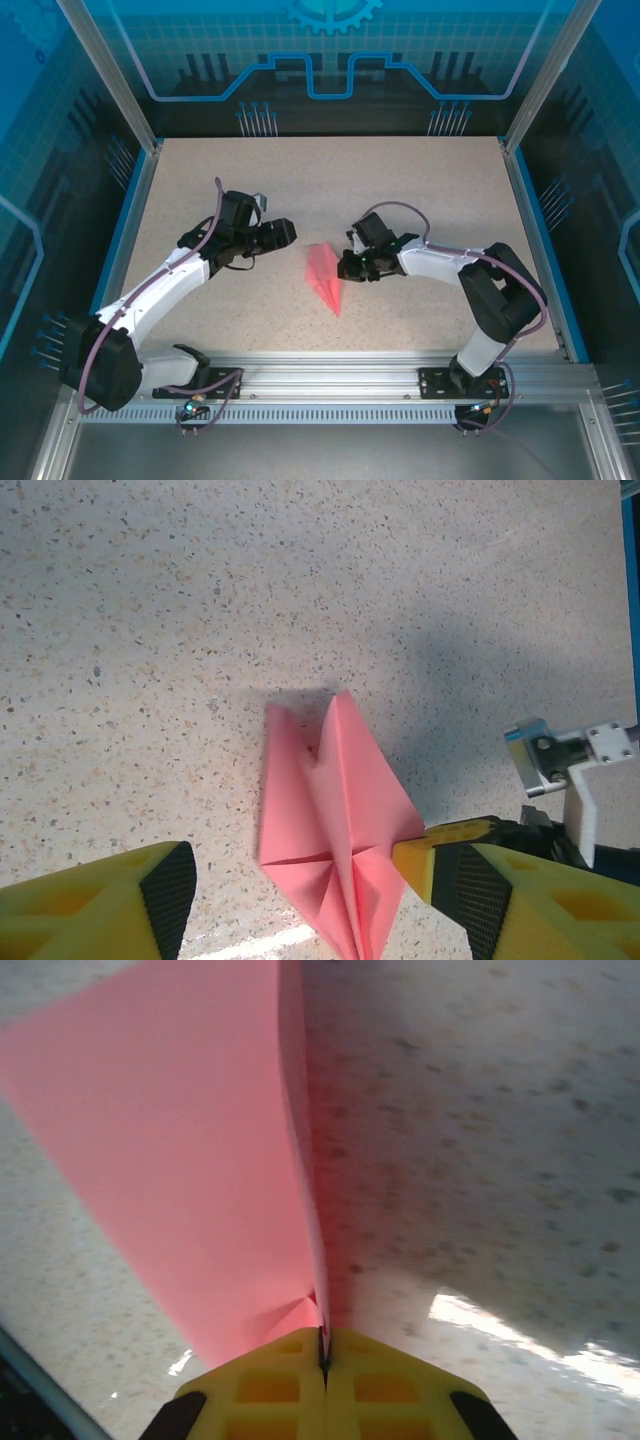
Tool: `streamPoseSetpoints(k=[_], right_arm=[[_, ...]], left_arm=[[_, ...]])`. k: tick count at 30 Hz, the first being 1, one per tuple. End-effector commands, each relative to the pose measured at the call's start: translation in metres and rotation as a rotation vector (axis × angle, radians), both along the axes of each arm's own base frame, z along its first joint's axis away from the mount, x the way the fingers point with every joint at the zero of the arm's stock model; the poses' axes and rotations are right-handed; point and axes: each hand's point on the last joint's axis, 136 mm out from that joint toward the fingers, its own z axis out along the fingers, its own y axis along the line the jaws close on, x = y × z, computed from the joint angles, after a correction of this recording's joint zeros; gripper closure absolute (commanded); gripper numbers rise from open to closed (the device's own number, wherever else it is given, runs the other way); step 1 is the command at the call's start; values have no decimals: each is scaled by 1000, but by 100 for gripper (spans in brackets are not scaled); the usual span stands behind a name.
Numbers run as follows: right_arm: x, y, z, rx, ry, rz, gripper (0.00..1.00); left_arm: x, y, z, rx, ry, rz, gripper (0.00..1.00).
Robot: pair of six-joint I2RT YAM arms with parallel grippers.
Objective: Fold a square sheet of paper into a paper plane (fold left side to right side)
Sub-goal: Turn over the paper plane at the center of the table, then pick up the paper plane at the center of the table.
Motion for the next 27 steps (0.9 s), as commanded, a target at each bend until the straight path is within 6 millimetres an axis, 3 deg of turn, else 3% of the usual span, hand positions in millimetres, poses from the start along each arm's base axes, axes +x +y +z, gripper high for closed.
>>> streamPoseSetpoints(k=[1, 6, 9, 14, 17, 22, 27], right_arm=[[6, -6, 2, 28, -27, -15, 100], [1, -36, -10, -82, -15, -41, 100], [0, -38, -9, -85, -16, -36, 90], [3, -45, 14, -141, -67, -19, 75], [3, -49, 38, -212, -116, 18, 64], [-20, -35, 57, -280, -143, 135, 51], [-38, -14, 45, -272, -94, 187, 40]], left_arm=[[-3, 5, 4, 8, 0, 5, 27], [-3, 7, 5, 14, -3, 9, 26], [-3, 7, 6, 17, -5, 8, 25], [-2, 8, 13, 19, -22, 8, 23], [-1, 9, 20, 22, -46, 5, 20], [-2, 13, 30, 19, -96, 11, 11], [-5, 19, 31, 28, -116, 26, 5]])
